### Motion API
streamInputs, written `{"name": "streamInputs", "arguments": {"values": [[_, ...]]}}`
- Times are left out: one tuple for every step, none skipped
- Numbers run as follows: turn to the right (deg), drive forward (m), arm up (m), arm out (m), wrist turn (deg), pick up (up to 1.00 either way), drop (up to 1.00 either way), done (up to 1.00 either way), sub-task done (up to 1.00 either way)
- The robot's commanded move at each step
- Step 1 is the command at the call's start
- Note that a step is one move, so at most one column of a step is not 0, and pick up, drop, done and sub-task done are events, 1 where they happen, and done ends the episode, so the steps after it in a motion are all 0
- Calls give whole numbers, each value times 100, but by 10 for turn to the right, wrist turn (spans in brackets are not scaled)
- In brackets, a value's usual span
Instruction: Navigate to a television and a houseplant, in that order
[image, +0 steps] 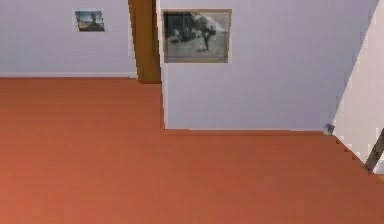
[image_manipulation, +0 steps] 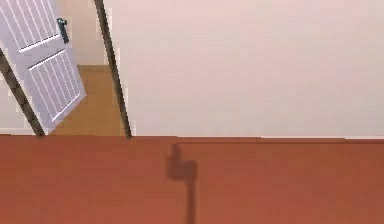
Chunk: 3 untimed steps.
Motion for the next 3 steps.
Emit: {"name": "streamInputs", "arguments": {"values": [[-390,0,0,0,0,0,0,0,0],[0,100,0,0,0,0,0,0,0],[-30,0,0,0,0,0,0,0,0]]}}
